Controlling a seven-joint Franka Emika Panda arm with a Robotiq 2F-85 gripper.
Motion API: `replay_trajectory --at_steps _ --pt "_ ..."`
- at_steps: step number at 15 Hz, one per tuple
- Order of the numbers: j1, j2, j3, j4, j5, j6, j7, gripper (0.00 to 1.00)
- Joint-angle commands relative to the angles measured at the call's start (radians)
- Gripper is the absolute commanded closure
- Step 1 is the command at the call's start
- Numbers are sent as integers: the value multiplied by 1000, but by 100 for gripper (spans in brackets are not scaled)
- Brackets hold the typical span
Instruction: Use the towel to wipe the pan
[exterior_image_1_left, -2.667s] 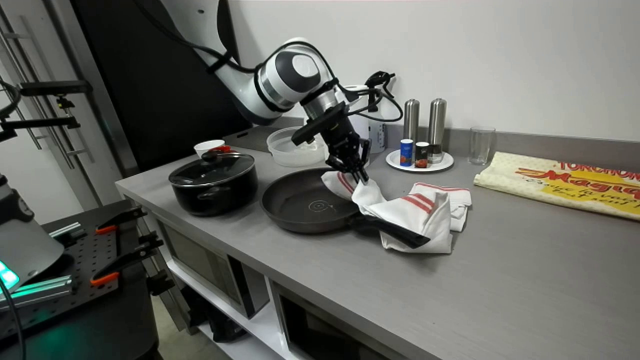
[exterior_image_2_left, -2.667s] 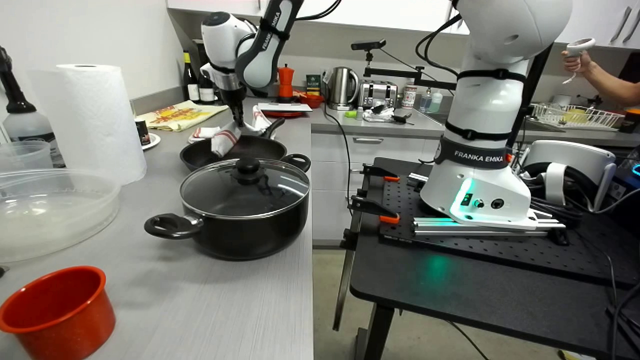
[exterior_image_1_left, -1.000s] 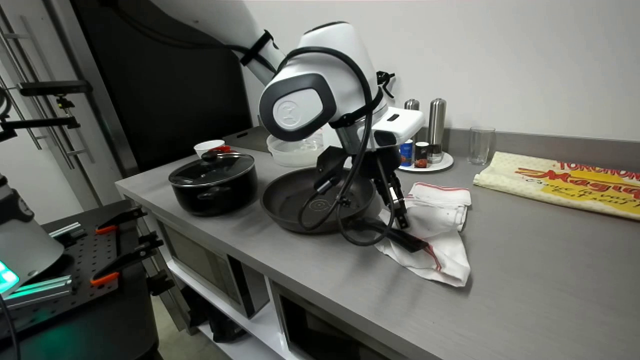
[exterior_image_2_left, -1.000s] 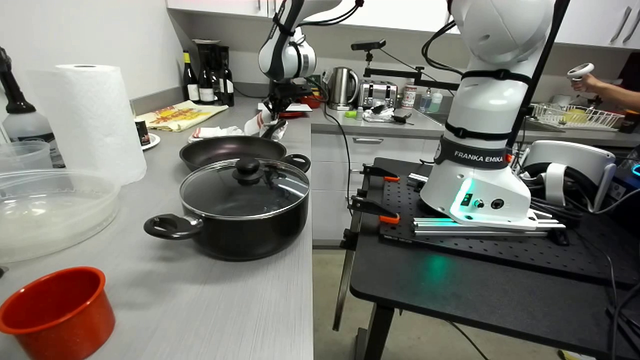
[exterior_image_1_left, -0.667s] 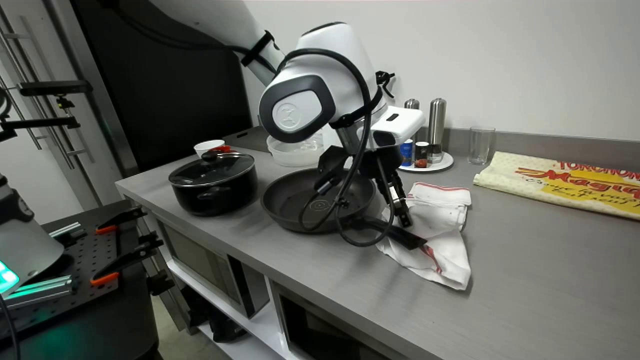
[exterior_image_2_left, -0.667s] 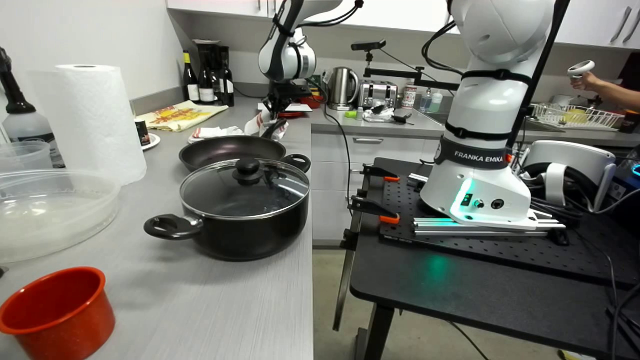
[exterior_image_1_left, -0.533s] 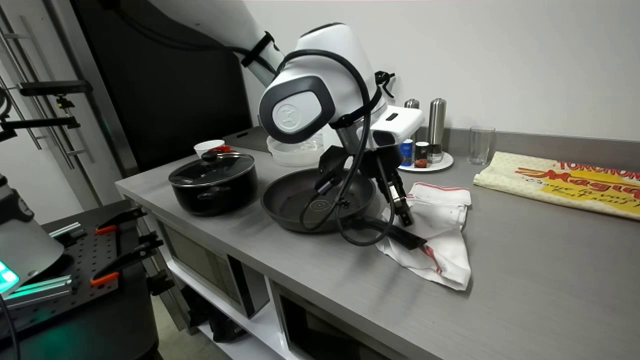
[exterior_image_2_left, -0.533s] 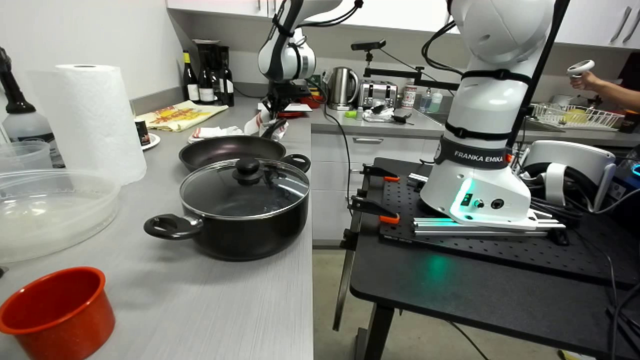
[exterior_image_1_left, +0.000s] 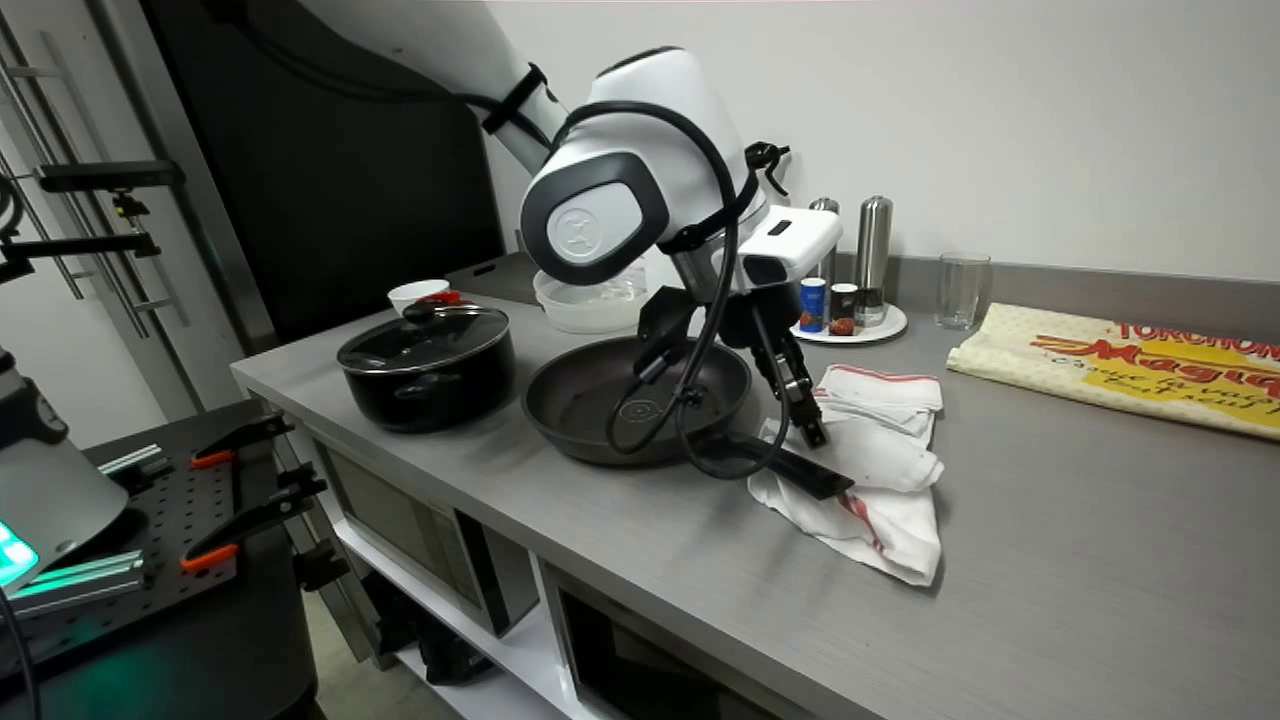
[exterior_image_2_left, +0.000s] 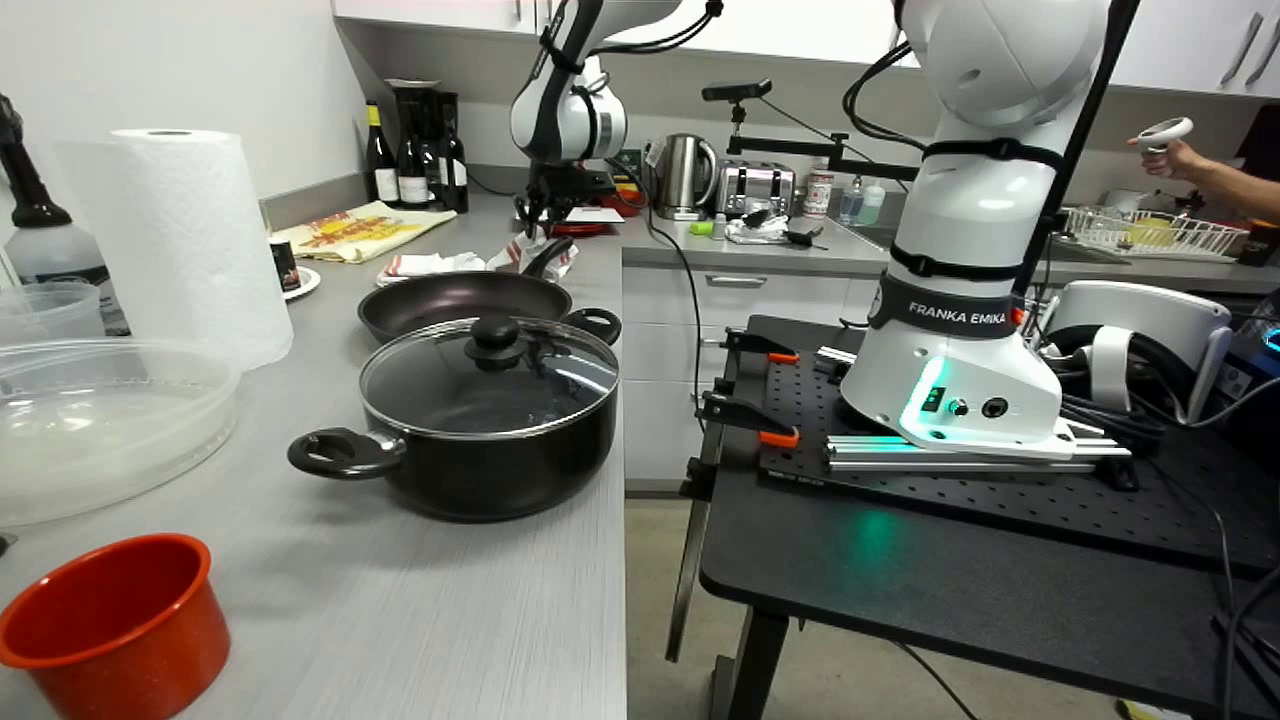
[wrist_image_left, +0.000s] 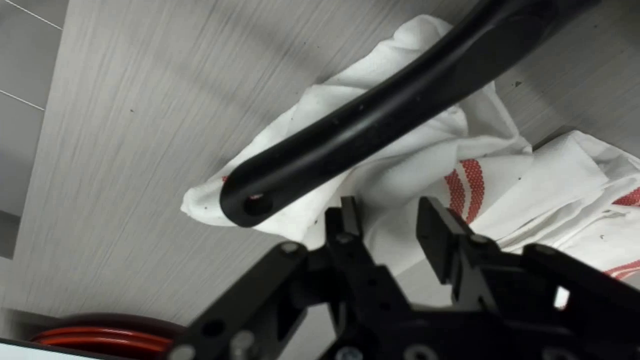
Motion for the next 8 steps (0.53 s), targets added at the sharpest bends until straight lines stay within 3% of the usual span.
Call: replay_trajectory --at_steps 1,5,8 --pt "10 -2 6 -14 17 42 1 31" --pt "20 -15 9 -34 14 74 0 2" --pt "9 -45 38 -72 16 118 -17 0"
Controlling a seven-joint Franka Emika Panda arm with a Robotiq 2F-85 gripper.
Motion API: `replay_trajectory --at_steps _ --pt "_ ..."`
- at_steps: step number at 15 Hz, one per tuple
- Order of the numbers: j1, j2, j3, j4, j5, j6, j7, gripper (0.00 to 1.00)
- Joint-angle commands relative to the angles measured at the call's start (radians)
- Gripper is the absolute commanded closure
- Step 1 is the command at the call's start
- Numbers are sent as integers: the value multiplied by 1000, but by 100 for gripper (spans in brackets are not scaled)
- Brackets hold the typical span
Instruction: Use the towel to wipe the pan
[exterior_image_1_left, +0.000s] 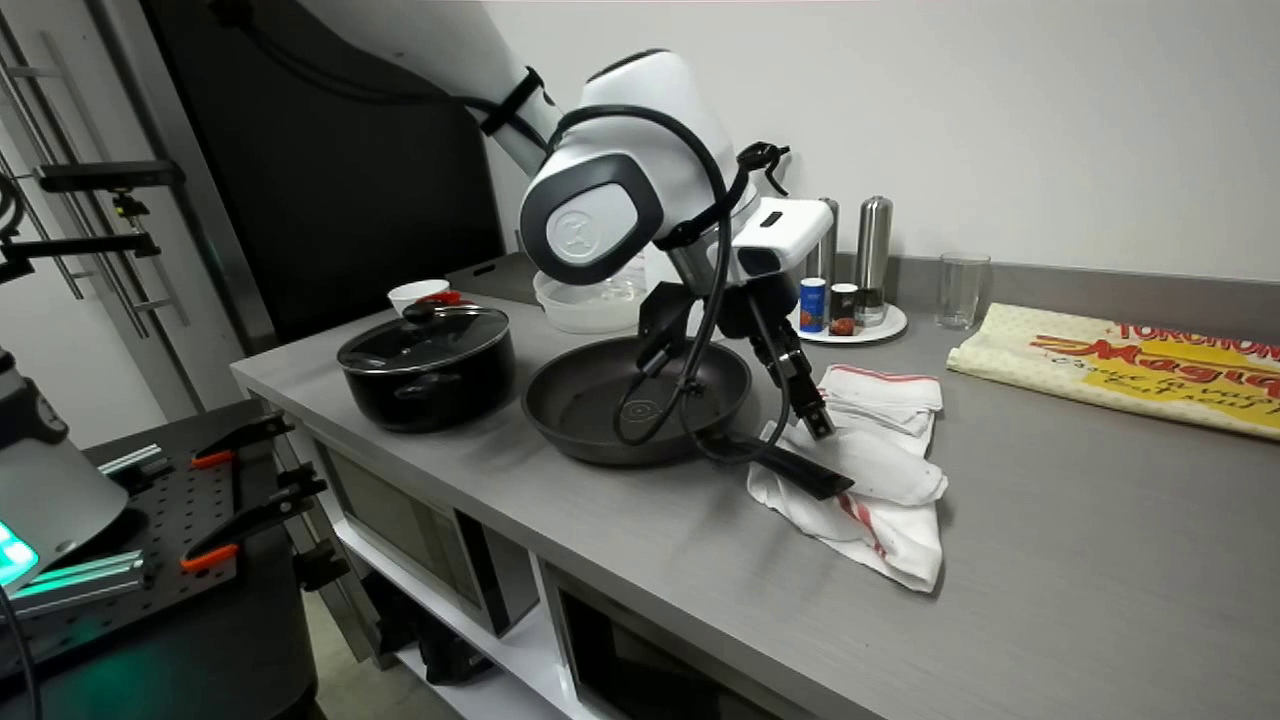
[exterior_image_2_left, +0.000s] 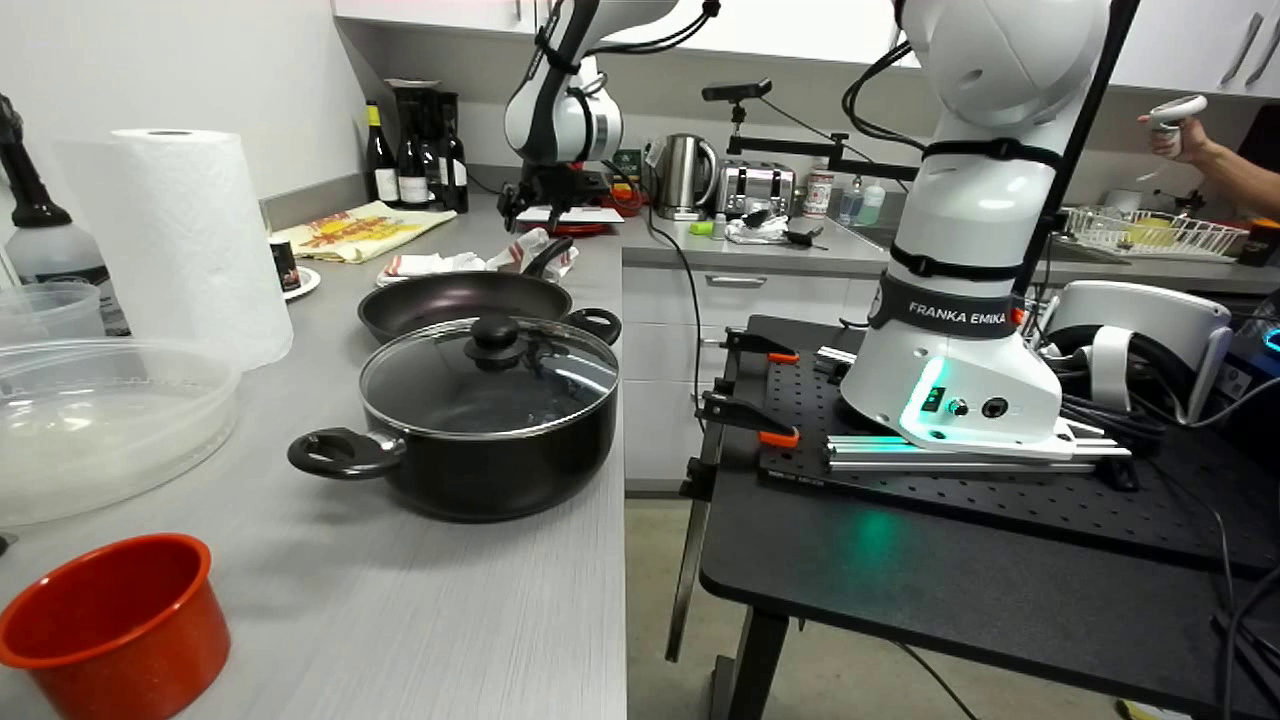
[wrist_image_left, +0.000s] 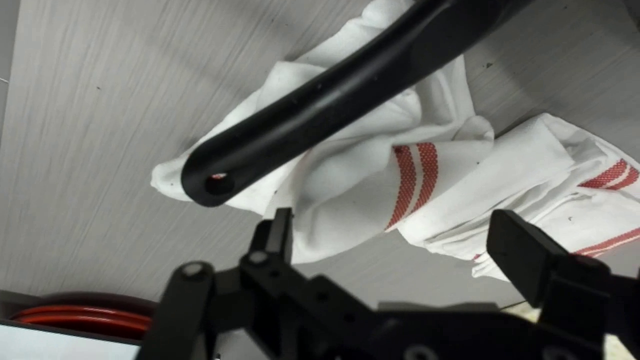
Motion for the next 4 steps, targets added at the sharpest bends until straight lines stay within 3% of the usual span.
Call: replay_trajectory --at_steps 1,4 --pt "6 -3 1 -4 7 12 -4 0" --pt "5 -13 13 -20 8 33 -5 0"
